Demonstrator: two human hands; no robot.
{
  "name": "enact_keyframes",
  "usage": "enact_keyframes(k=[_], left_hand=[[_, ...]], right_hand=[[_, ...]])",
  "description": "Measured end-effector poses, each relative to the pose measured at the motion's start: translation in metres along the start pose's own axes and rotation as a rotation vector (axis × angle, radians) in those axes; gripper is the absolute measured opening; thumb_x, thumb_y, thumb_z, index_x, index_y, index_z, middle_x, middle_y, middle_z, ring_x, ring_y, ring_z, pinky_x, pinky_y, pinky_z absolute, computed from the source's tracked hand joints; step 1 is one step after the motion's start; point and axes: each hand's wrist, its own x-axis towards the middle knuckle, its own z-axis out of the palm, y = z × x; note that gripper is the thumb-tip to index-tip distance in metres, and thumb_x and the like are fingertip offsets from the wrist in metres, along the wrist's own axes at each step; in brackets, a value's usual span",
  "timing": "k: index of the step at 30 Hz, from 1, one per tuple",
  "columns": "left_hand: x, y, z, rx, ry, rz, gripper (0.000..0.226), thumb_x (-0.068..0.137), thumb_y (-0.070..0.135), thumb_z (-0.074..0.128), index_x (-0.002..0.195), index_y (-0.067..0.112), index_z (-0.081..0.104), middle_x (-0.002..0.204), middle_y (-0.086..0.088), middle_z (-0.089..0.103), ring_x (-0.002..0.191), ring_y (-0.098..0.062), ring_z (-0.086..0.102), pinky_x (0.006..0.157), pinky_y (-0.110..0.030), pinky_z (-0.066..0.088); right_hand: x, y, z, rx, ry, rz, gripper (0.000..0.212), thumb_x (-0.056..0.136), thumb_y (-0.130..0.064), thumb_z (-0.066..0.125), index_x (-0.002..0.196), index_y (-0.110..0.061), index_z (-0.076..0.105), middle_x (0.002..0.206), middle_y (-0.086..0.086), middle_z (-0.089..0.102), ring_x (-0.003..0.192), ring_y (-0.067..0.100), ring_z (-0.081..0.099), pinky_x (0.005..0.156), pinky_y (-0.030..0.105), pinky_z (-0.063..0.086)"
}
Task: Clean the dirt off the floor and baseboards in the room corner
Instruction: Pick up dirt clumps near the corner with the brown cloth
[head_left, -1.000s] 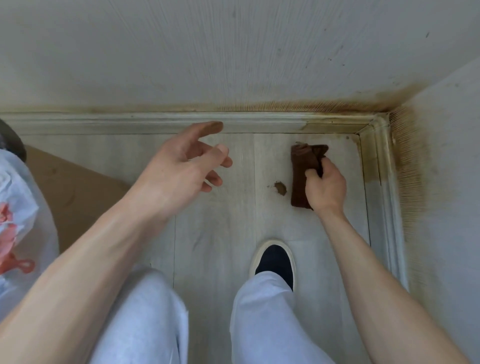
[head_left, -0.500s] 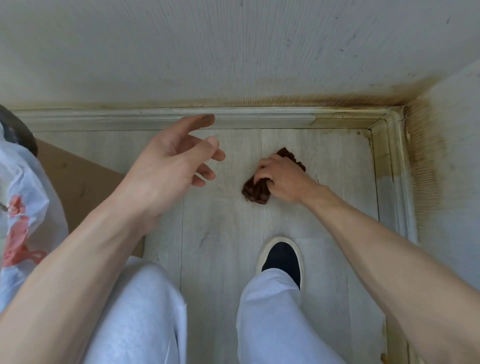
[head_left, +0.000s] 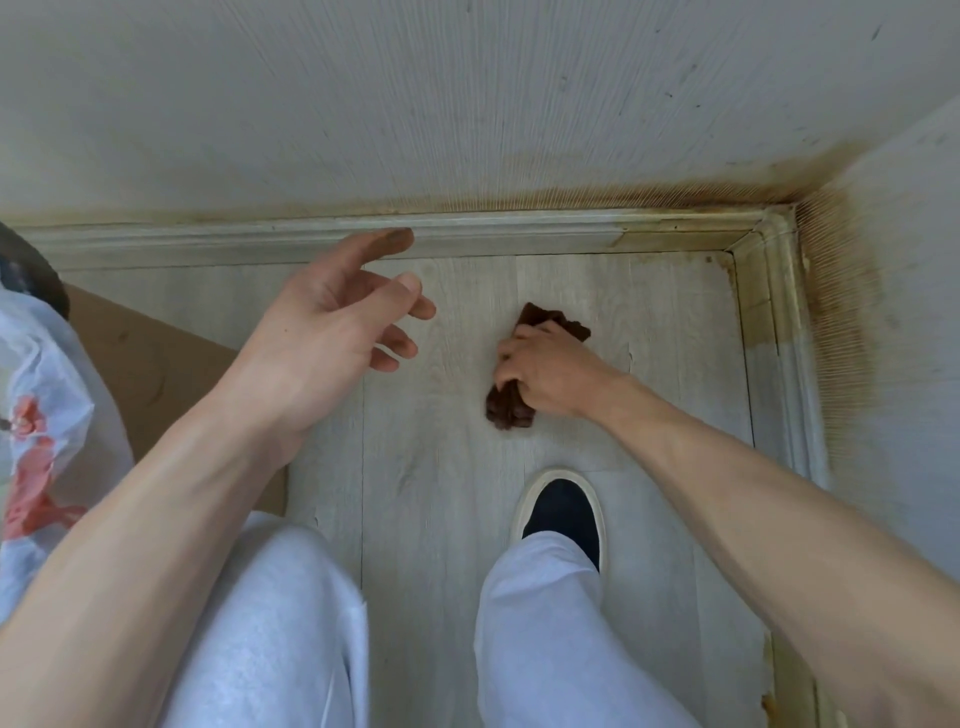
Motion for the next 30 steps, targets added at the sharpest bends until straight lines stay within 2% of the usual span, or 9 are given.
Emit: enact_keyframes(k=[2,6,10,16,18,20,23,27,30], left_hand=[[-0.001,0.001,0.001,-0.005,-0.005,0.004,0.035,0.104,0.024,0.057,0.138,0.034,0.058,0.102,-0.001,0.077,0.074,-0.014,0.066,0.076,-0.034,0.053],[-0.002,0.002,0.001,-0.003,-0.01,0.001,0.035,0.104,0.024,0.057,0.138,0.034,0.058,0.102,-0.001,0.077,0.074,-0.014,0.066,0.078,-0.035,0.053],[-0.004,0.002,0.001,-0.01,-0.013,0.002,0.034,0.104,0.025,0.057,0.137,0.034,0.059,0.102,-0.002,0.077,0.076,-0.016,0.066,0.079,-0.037,0.053],[-0.009,0.005,0.001,-0.028,-0.037,0.023,0.034,0.105,0.023,0.056,0.138,0.03,0.059,0.099,-0.002,0.076,0.074,-0.017,0.065,0.073,-0.032,0.052],[-0.012,0.005,0.001,-0.026,-0.049,0.032,0.033,0.105,0.022,0.056,0.137,0.03,0.059,0.099,-0.002,0.076,0.074,-0.017,0.064,0.073,-0.033,0.051],[-0.014,0.006,0.0,-0.033,-0.055,0.041,0.033,0.105,0.022,0.056,0.137,0.03,0.059,0.099,-0.002,0.076,0.075,-0.018,0.064,0.073,-0.033,0.051],[-0.017,0.008,-0.001,-0.038,-0.063,0.05,0.033,0.105,0.022,0.056,0.136,0.03,0.059,0.098,-0.002,0.076,0.074,-0.018,0.064,0.073,-0.032,0.051],[-0.019,0.011,-0.003,-0.041,-0.067,0.069,0.032,0.105,0.023,0.056,0.136,0.03,0.06,0.098,-0.001,0.076,0.074,-0.017,0.064,0.073,-0.033,0.051],[-0.021,0.011,-0.004,-0.038,-0.069,0.072,0.032,0.105,0.023,0.057,0.136,0.029,0.059,0.097,0.0,0.077,0.074,-0.017,0.065,0.073,-0.033,0.051]], right_hand=[[-0.012,0.013,-0.009,0.145,0.065,0.047,0.037,0.094,-0.002,0.051,0.111,-0.022,0.077,0.11,-0.001,0.067,0.104,0.024,0.054,0.093,0.039,0.039],[-0.013,0.041,-0.029,0.341,0.391,0.278,0.042,0.094,0.004,0.046,0.118,-0.014,0.074,0.114,0.007,0.067,0.106,0.029,0.053,0.095,0.045,0.042],[-0.006,0.043,-0.019,0.241,0.302,0.412,0.042,0.101,-0.006,0.044,0.132,-0.021,0.068,0.126,0.005,0.062,0.116,0.031,0.05,0.101,0.048,0.038],[-0.037,0.024,0.021,0.226,0.246,0.386,0.039,0.1,-0.009,0.045,0.126,-0.024,0.071,0.121,0.001,0.064,0.111,0.025,0.051,0.096,0.043,0.038],[-0.043,0.024,0.023,0.335,0.312,0.404,0.043,0.096,-0.007,0.044,0.124,-0.021,0.072,0.116,0.001,0.065,0.109,0.028,0.054,0.097,0.046,0.042],[-0.05,0.022,0.019,0.52,0.492,0.447,0.044,0.092,-0.003,0.044,0.122,-0.015,0.072,0.109,0.0,0.062,0.105,0.027,0.056,0.094,0.039,0.044],[-0.072,0.024,0.006,0.77,0.714,0.616,0.041,0.093,0.003,0.048,0.125,-0.014,0.07,0.111,0.0,0.063,0.105,0.018,0.057,0.084,0.018,0.041],[-0.12,0.042,0.012,0.968,0.899,0.911,0.036,0.095,-0.007,0.05,0.117,-0.027,0.07,0.103,-0.001,0.071,0.096,0.017,0.066,0.085,0.035,0.054],[-0.13,0.049,0.03,0.914,0.864,1.095,0.038,0.098,-0.014,0.05,0.132,-0.023,0.065,0.115,0.003,0.067,0.107,0.025,0.063,0.089,0.036,0.05]])
